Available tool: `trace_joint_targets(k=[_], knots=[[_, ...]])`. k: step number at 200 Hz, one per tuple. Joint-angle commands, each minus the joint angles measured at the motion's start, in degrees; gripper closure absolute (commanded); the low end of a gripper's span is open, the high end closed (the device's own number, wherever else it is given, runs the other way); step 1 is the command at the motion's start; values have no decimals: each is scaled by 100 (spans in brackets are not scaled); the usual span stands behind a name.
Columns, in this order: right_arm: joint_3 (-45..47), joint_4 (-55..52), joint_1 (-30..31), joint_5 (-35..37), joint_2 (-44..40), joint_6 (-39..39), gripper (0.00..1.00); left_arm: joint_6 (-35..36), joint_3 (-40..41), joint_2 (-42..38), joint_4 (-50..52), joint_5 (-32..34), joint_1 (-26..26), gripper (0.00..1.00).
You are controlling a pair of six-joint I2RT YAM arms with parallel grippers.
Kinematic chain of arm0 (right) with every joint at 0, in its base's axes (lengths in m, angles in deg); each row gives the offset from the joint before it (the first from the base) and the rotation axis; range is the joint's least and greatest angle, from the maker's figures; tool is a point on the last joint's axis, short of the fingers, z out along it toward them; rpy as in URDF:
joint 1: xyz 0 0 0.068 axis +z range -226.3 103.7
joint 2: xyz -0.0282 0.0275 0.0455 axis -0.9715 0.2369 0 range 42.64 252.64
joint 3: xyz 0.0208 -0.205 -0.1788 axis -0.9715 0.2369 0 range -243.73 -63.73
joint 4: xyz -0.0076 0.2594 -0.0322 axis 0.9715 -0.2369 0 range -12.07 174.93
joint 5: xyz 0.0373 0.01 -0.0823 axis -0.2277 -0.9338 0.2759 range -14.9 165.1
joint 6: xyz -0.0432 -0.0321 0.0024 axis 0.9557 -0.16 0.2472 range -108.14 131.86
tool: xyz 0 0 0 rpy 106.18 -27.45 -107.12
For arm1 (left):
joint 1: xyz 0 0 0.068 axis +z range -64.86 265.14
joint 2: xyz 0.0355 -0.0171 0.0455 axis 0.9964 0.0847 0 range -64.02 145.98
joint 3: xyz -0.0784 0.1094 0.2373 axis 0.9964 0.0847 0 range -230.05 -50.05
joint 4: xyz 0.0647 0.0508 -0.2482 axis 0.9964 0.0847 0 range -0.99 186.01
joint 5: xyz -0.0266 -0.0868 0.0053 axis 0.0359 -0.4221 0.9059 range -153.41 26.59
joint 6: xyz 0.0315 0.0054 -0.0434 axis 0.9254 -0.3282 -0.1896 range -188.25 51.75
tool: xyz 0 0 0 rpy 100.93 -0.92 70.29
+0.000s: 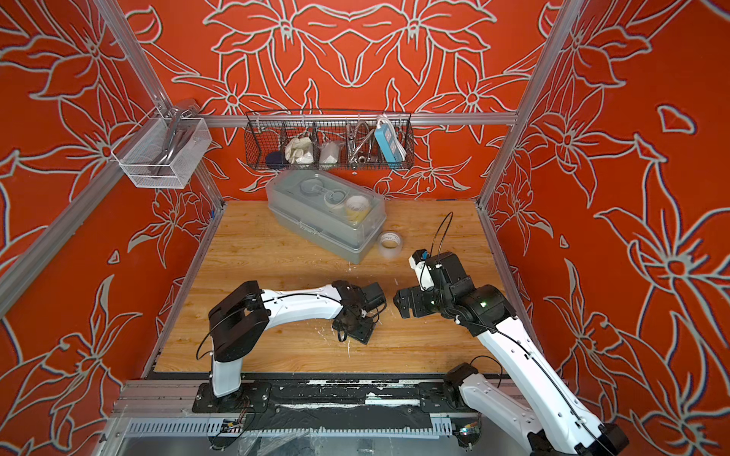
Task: Assemble a giraffe with lego
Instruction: Pick up the lego brick from the center of the board, then assemble the lego brick with the lego brick.
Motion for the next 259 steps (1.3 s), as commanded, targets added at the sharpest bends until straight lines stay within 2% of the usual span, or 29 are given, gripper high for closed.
trace_joint_targets(k=[1, 24, 36, 45, 51, 59, 63, 73, 80, 115, 145, 165, 189, 259], knots=[[86, 101, -54, -130, 13, 20, 0, 189, 110, -127, 257, 41, -12, 30], [108, 113, -78, -153, 4, -15, 0, 206, -36, 11, 298, 79, -12, 56], [125, 107, -85, -158, -4, -16, 0, 175, -99, 48, 298, 54, -12, 58], [135, 98, -94, -154, -24, -18, 0, 143, -146, 62, 319, 23, -12, 63], [142, 91, -104, -154, -33, -15, 0, 142, -173, 67, 350, 9, -12, 71], [135, 80, -112, -137, -42, -7, 0, 113, -217, 51, 430, 28, -14, 72], [138, 75, -113, -137, -50, -9, 0, 114, -239, 30, 472, 31, -12, 78], [135, 72, -127, -134, -60, 2, 0, 78, -301, -71, 608, 60, -12, 81], [135, 79, -131, -131, -69, 2, 0, 48, -343, -177, 704, 77, -15, 90], [165, 107, -182, -127, -43, -14, 0, -219, -905, -1022, 1517, 258, -21, 91], [205, 181, -210, -188, 22, -43, 0, -649, -2001, -1411, 2912, 1096, 61, 89], [201, 193, -222, -194, 140, -60, 0, -1092, -2471, -1419, 3594, 1429, 427, 97], [120, 126, -218, -69, 245, -55, 0, -1306, -2480, -1392, 3647, 1494, 753, 97], [-7, 219, -227, -88, 326, 11, 0, -1598, -2554, -1043, 3604, 1418, 1119, 93]])
